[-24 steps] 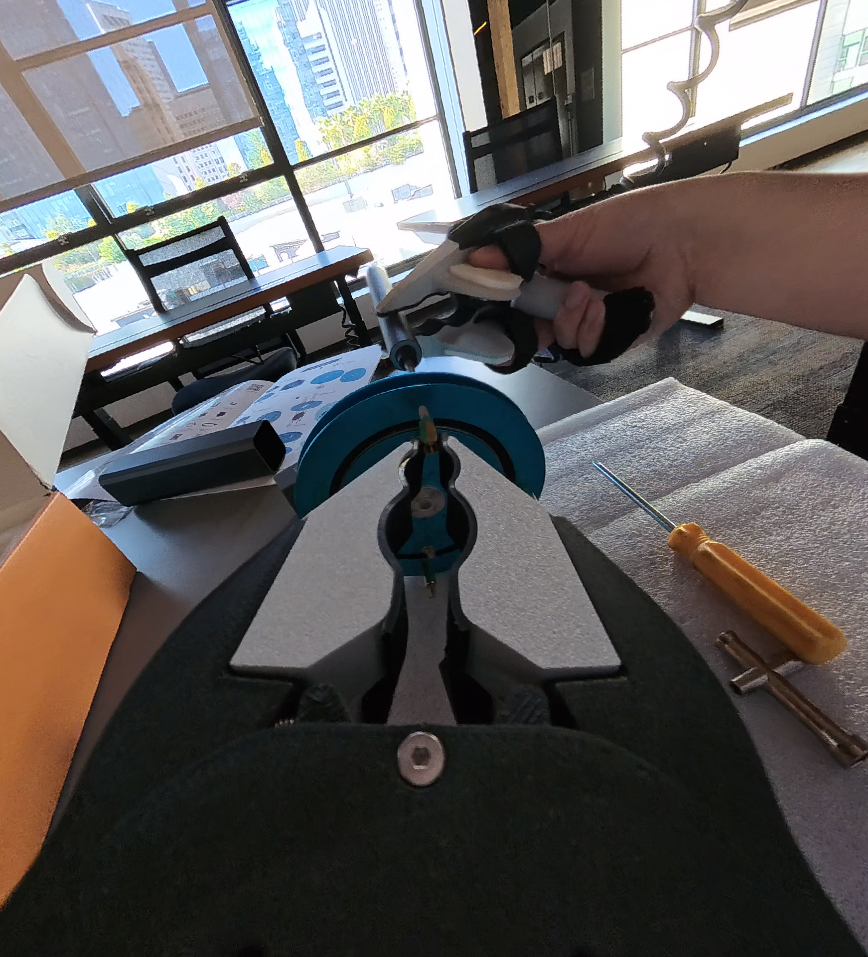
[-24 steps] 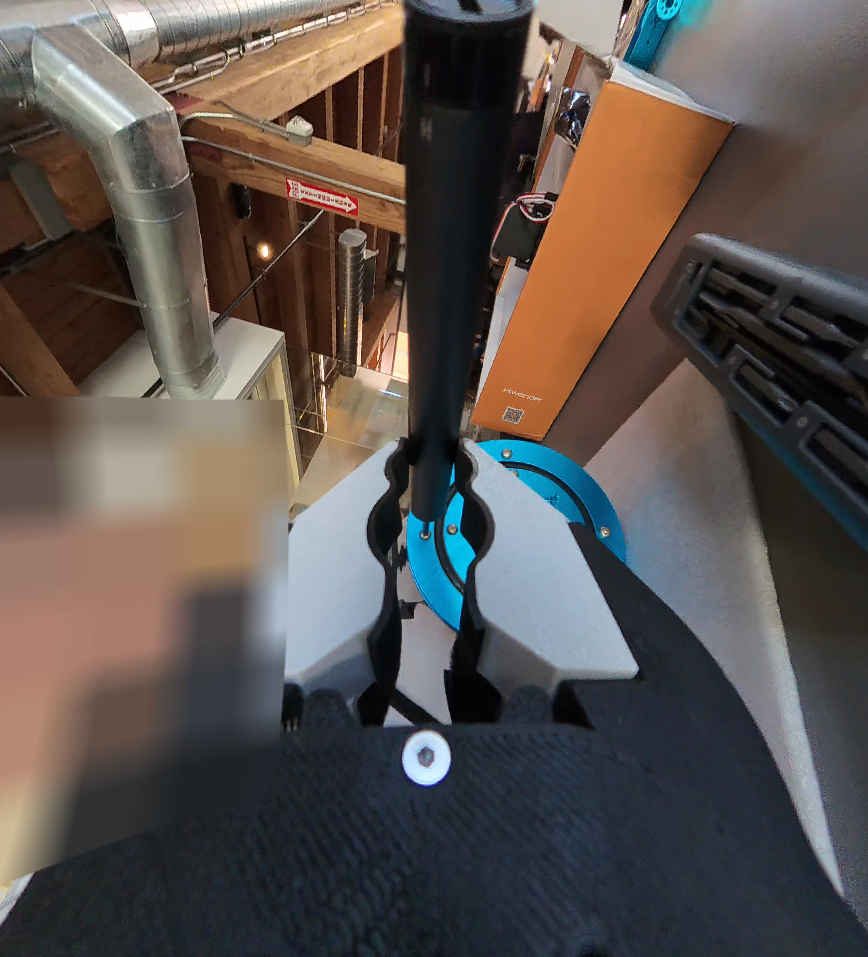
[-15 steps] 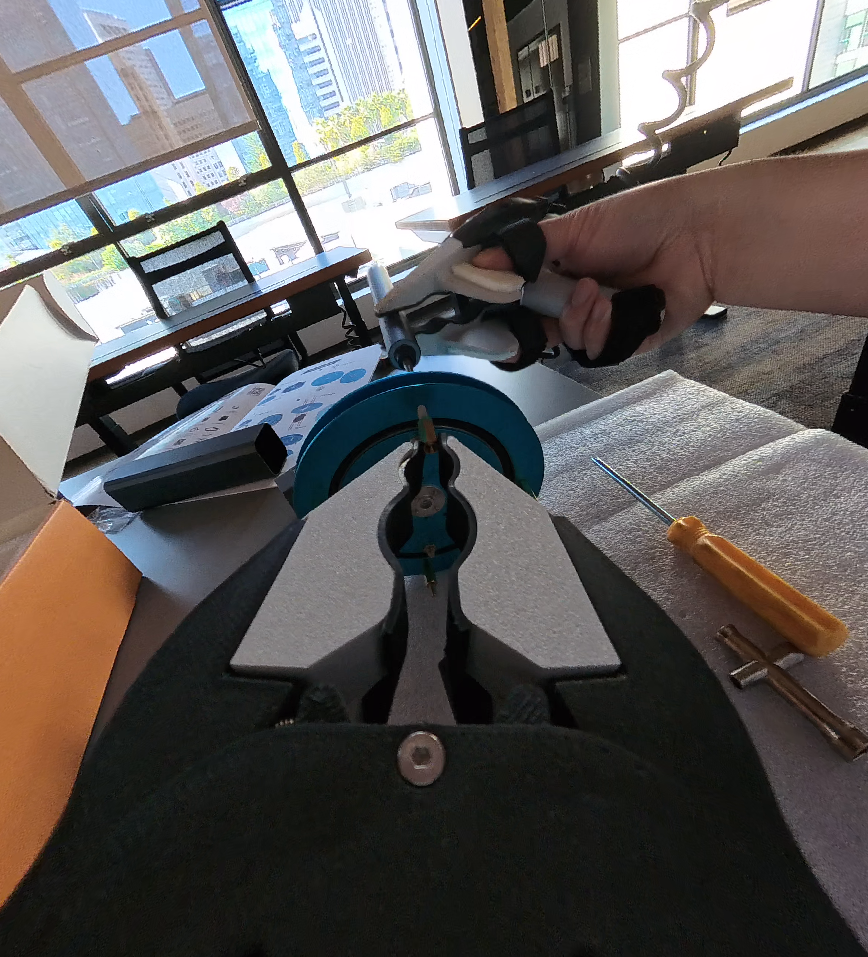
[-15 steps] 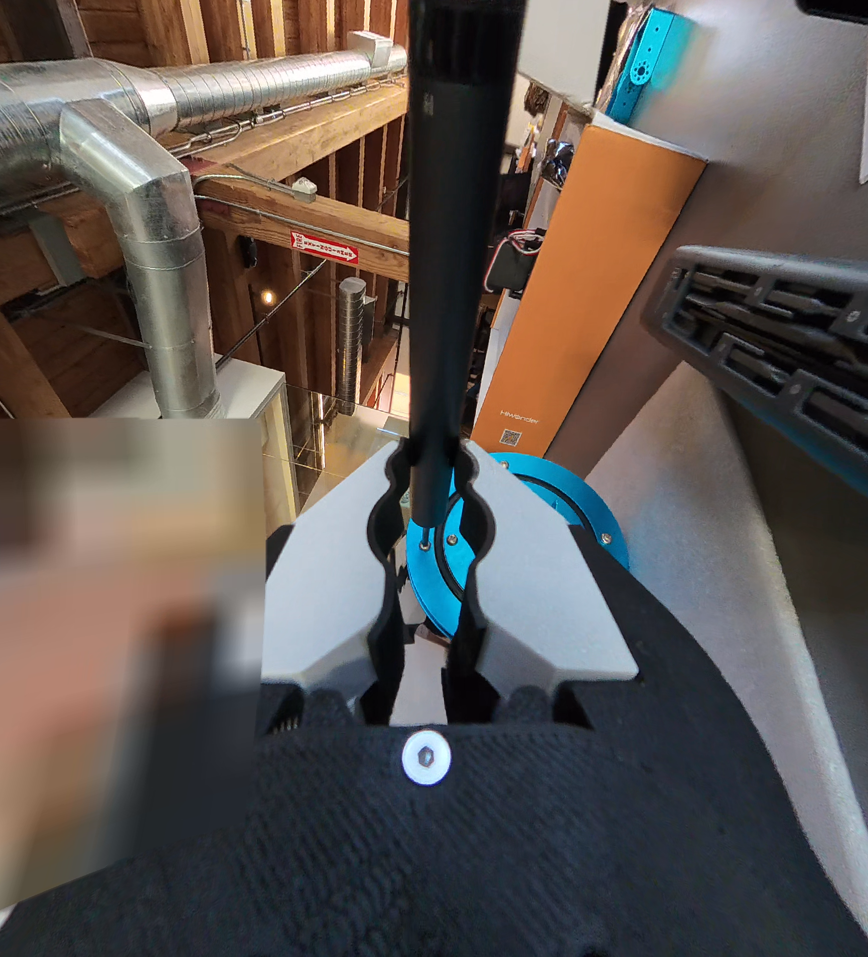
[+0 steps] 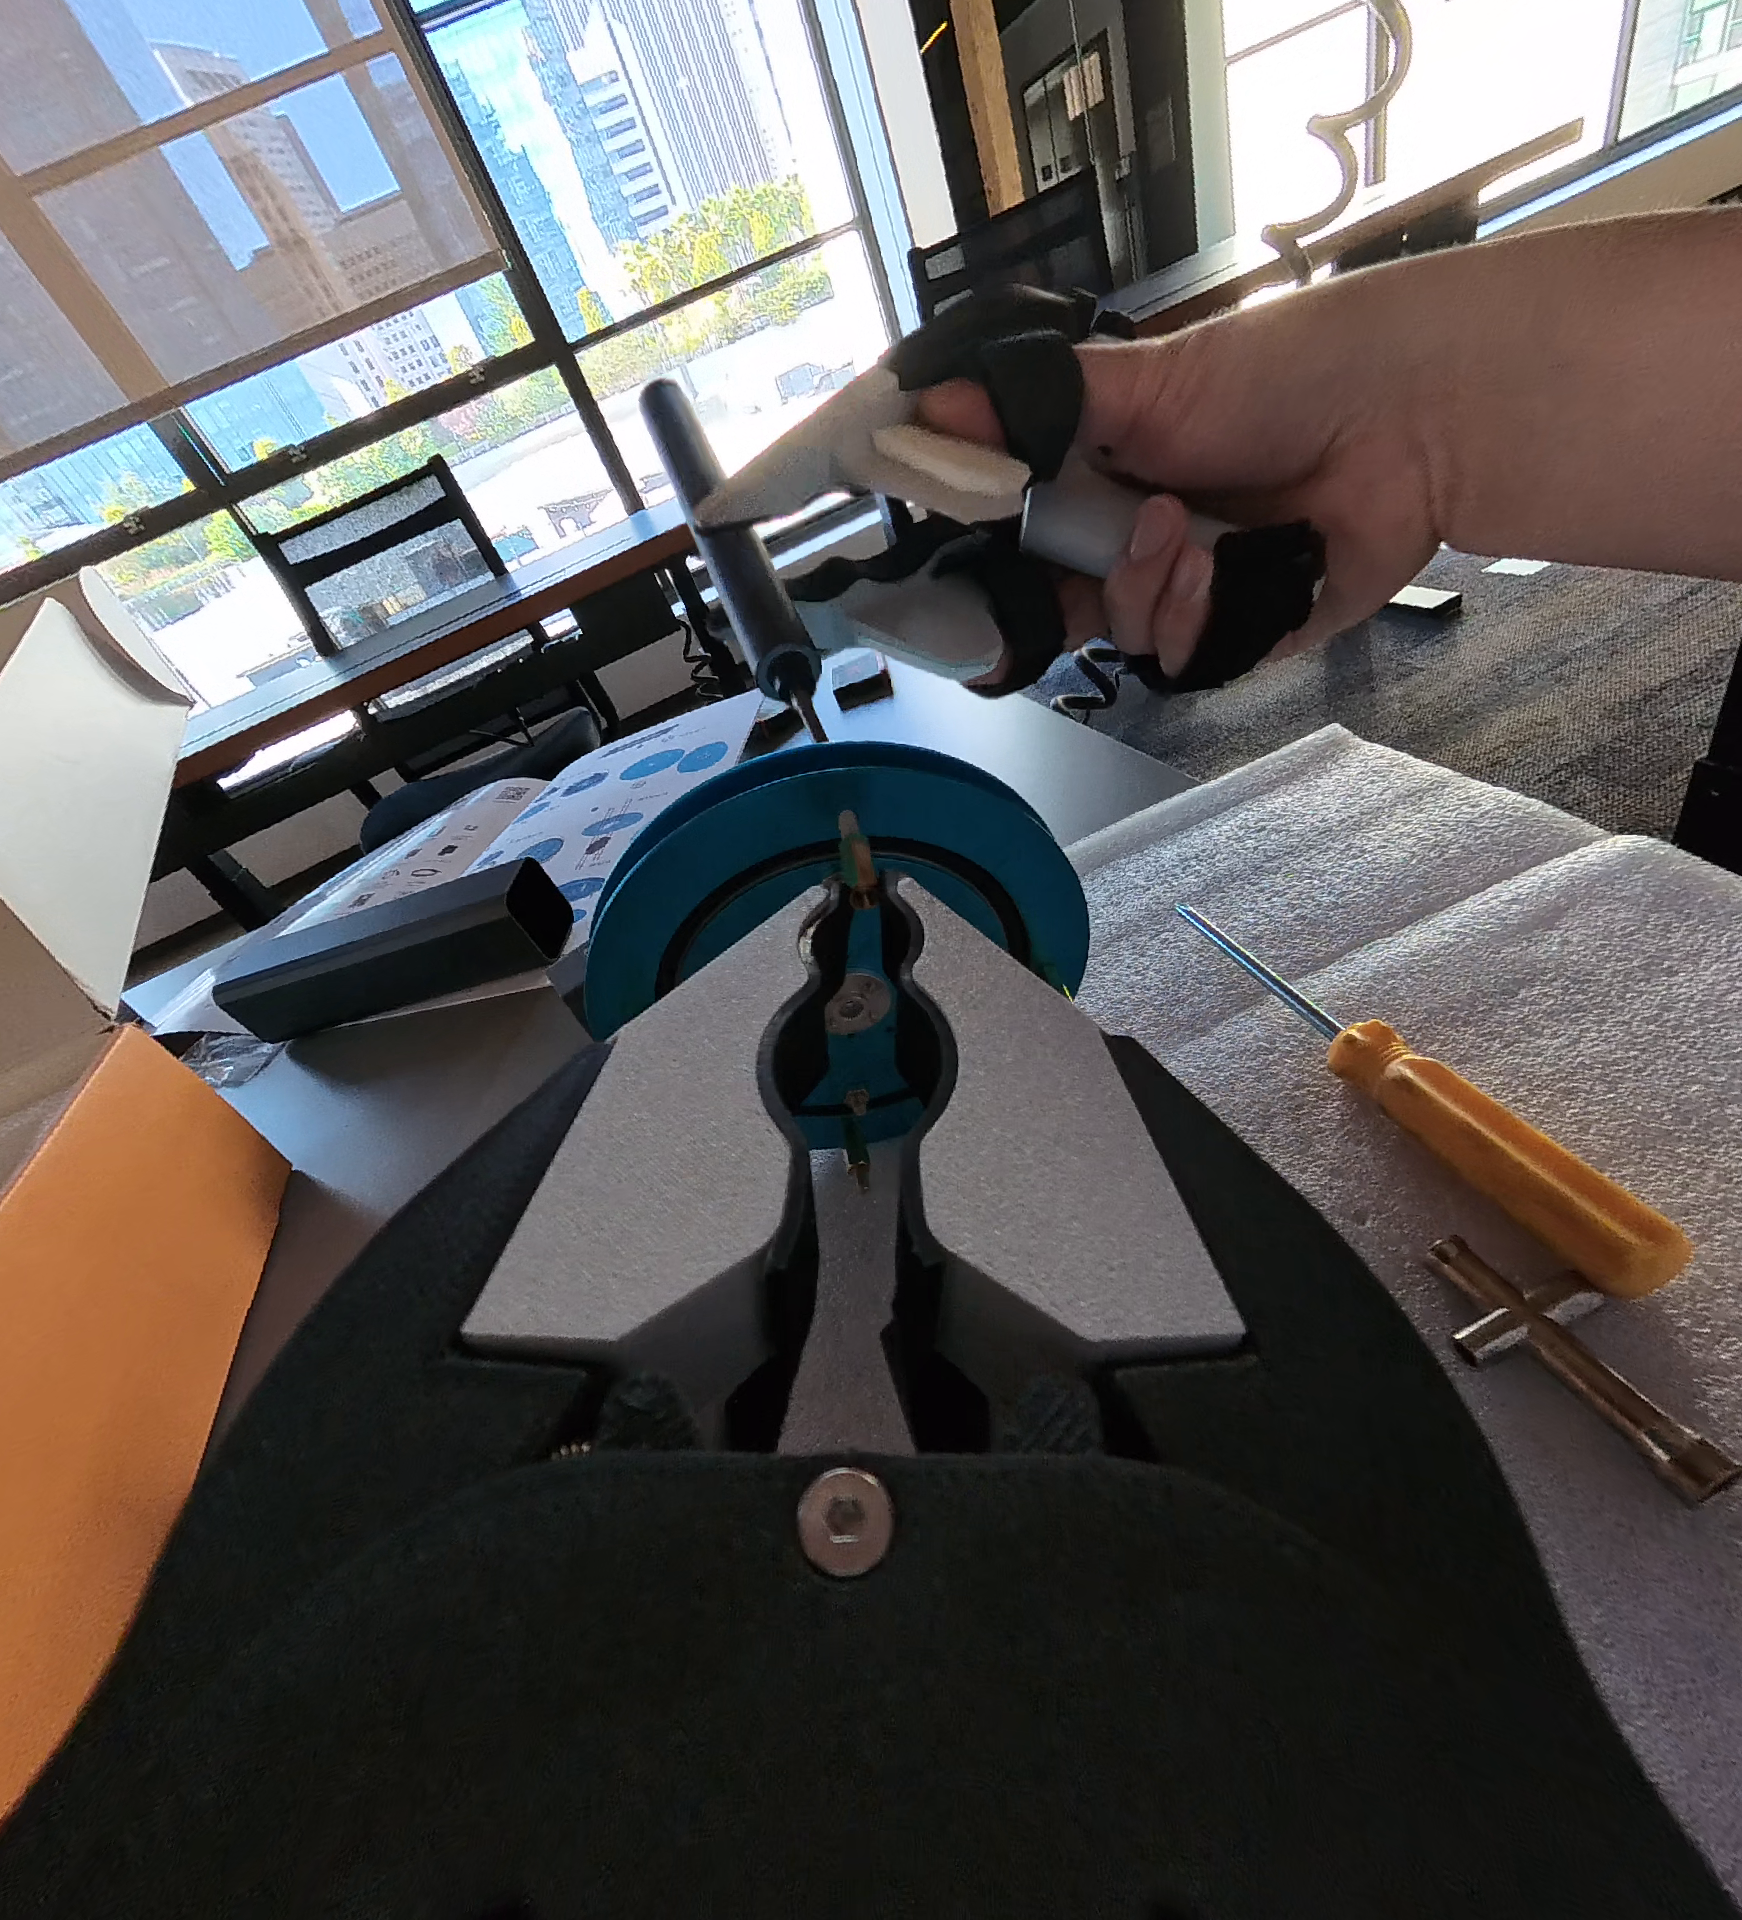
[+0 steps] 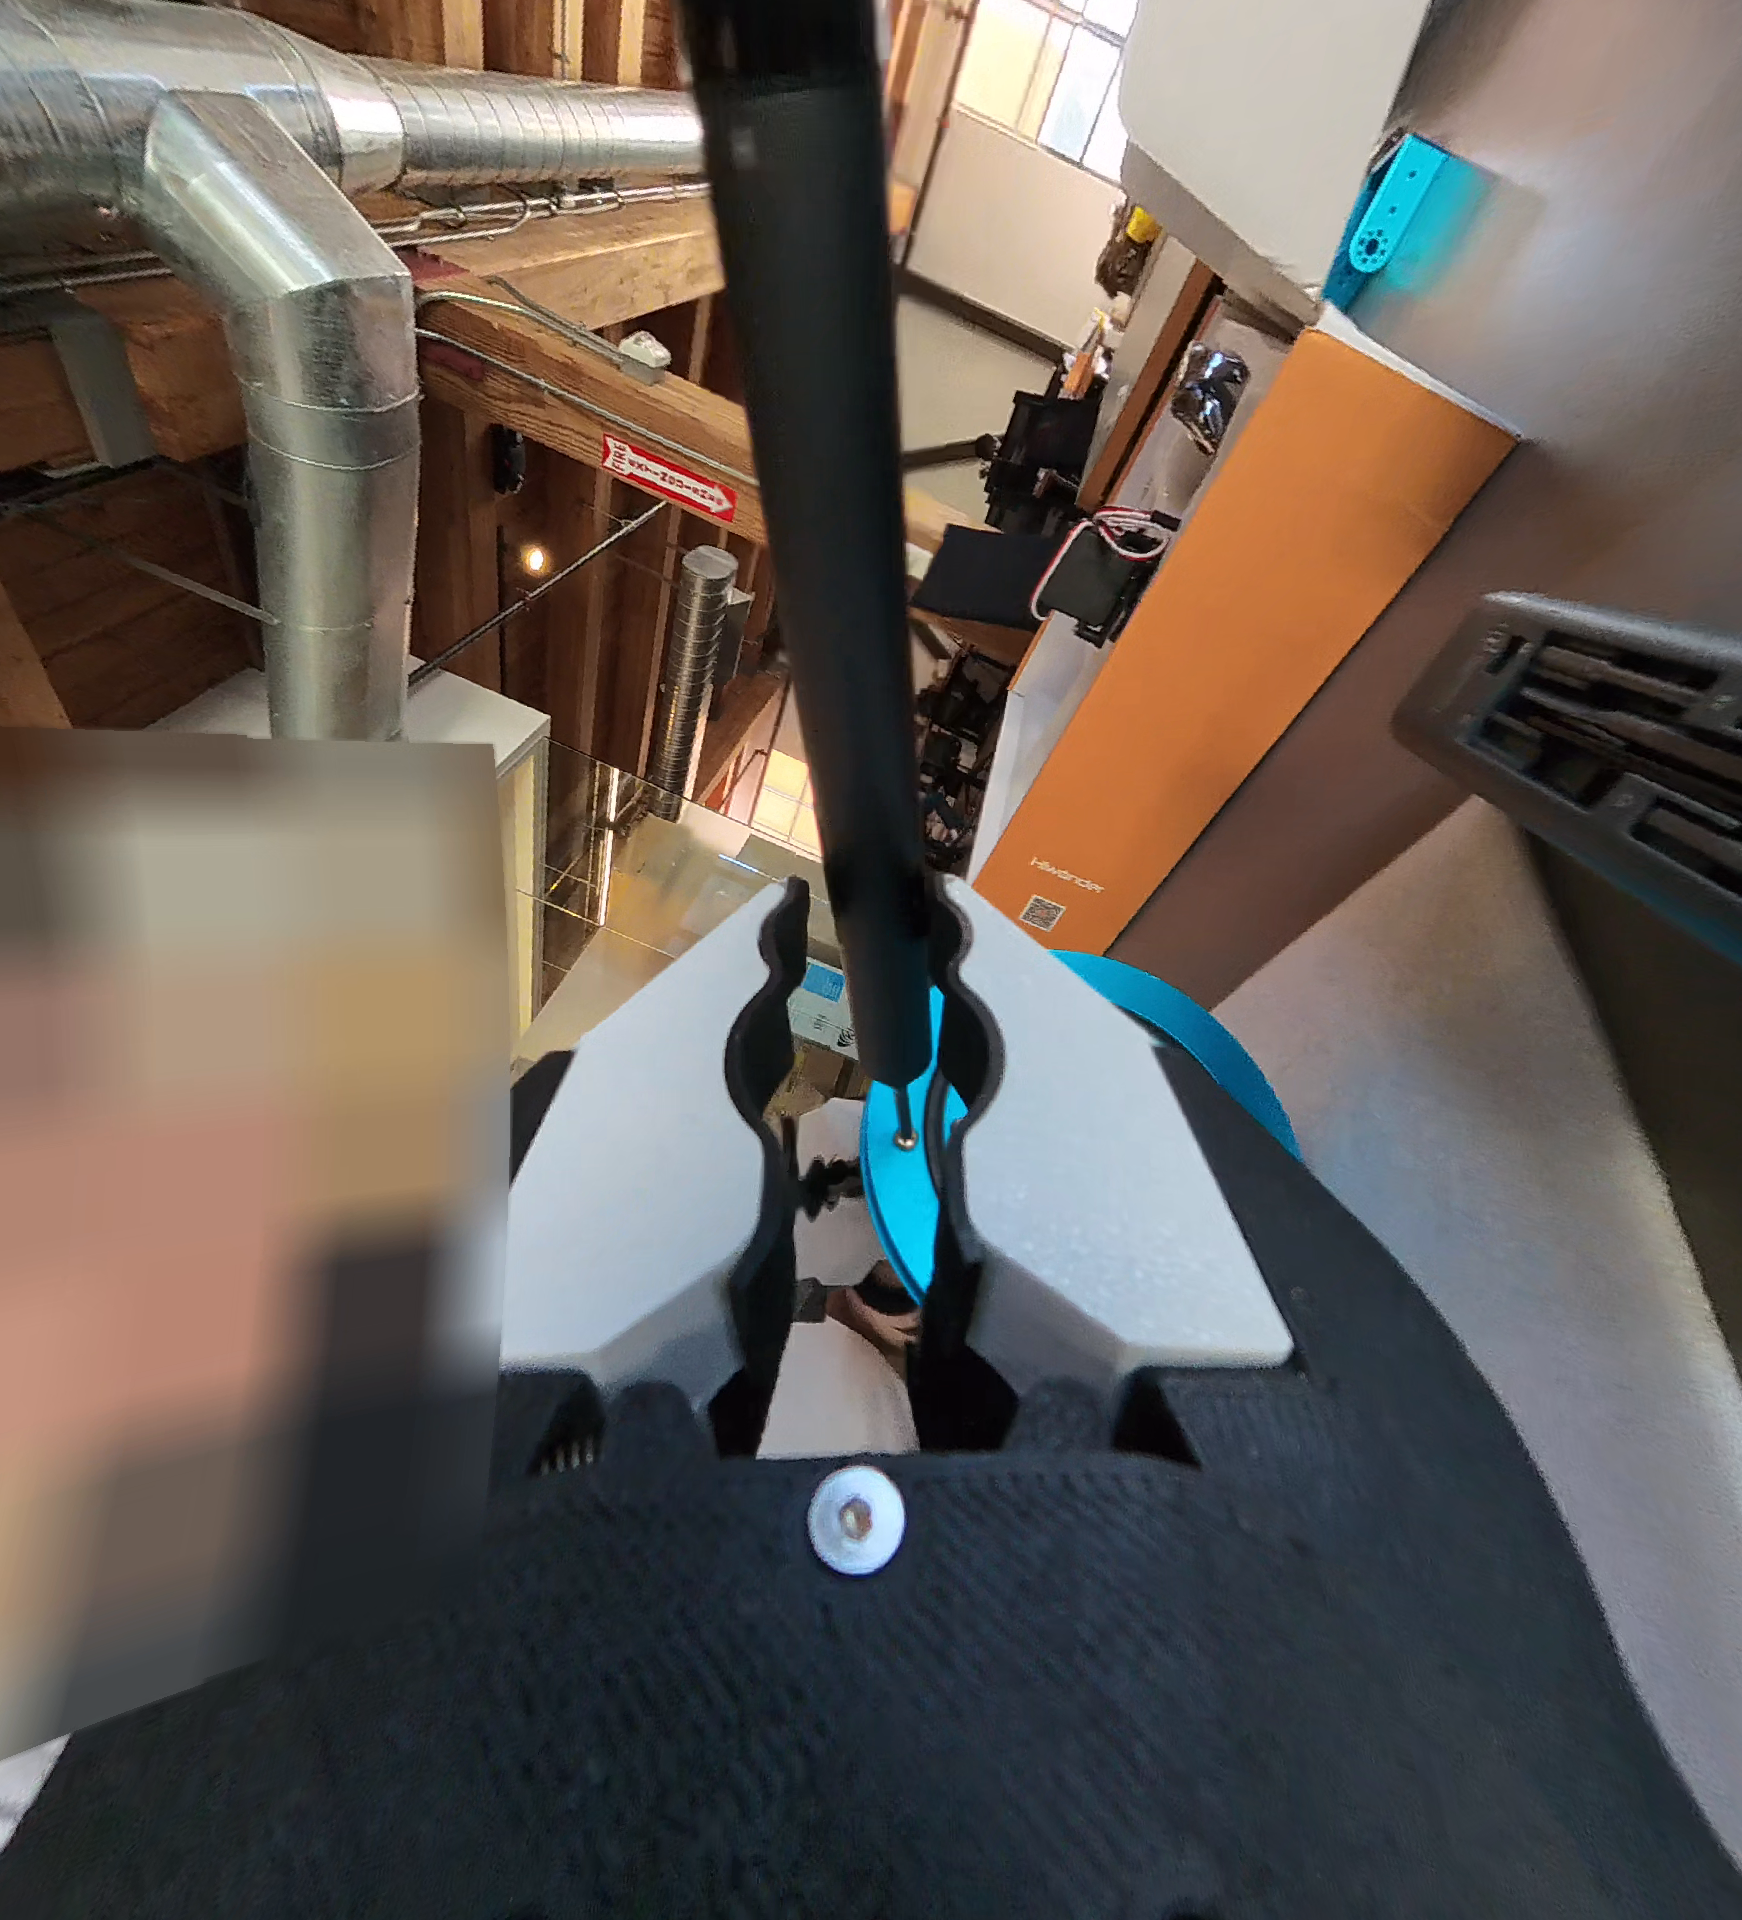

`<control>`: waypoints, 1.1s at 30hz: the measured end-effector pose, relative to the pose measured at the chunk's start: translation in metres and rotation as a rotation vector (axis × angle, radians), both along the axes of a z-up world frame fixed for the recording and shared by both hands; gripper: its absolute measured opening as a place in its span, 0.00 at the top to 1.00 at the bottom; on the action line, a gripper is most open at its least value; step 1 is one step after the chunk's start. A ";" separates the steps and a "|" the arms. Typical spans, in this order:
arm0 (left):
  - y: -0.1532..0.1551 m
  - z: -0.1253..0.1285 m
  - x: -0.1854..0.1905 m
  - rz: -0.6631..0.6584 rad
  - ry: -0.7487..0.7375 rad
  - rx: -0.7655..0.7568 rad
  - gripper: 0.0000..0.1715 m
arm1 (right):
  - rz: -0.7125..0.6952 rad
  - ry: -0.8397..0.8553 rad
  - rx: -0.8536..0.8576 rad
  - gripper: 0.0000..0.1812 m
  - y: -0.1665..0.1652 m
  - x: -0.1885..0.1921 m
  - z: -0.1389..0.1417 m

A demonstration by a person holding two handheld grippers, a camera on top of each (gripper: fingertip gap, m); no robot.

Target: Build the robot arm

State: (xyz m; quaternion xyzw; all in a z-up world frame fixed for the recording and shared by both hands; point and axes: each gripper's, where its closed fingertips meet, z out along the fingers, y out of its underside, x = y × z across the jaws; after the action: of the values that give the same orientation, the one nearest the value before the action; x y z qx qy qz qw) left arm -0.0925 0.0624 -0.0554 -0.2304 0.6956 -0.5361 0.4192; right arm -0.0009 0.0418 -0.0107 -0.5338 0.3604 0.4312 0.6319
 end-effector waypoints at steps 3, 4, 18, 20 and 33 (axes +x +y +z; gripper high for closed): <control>0.000 0.000 0.000 -0.001 0.000 0.000 0.98 | -0.014 -0.014 -0.001 0.90 0.001 -0.001 0.003; 0.000 0.000 0.000 -0.002 0.002 -0.002 0.98 | -0.021 -0.018 -0.010 0.90 0.001 -0.001 0.003; 0.001 0.000 0.001 -0.008 0.017 -0.023 0.98 | 0.083 -0.068 -0.247 0.91 0.004 0.000 -0.011; 0.001 0.000 0.001 -0.012 0.018 -0.022 0.98 | 0.103 -0.054 -0.301 0.90 0.004 0.001 -0.016; -0.002 -0.001 -0.001 -0.025 0.022 -0.015 0.98 | 0.089 0.106 -0.406 0.90 -0.001 0.000 -0.029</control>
State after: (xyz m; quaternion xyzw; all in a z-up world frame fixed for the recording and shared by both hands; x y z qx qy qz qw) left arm -0.0938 0.0600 -0.0565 -0.2304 0.6989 -0.5440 0.4031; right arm -0.0005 0.0411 -0.0398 -0.6421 0.4486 0.4047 0.4719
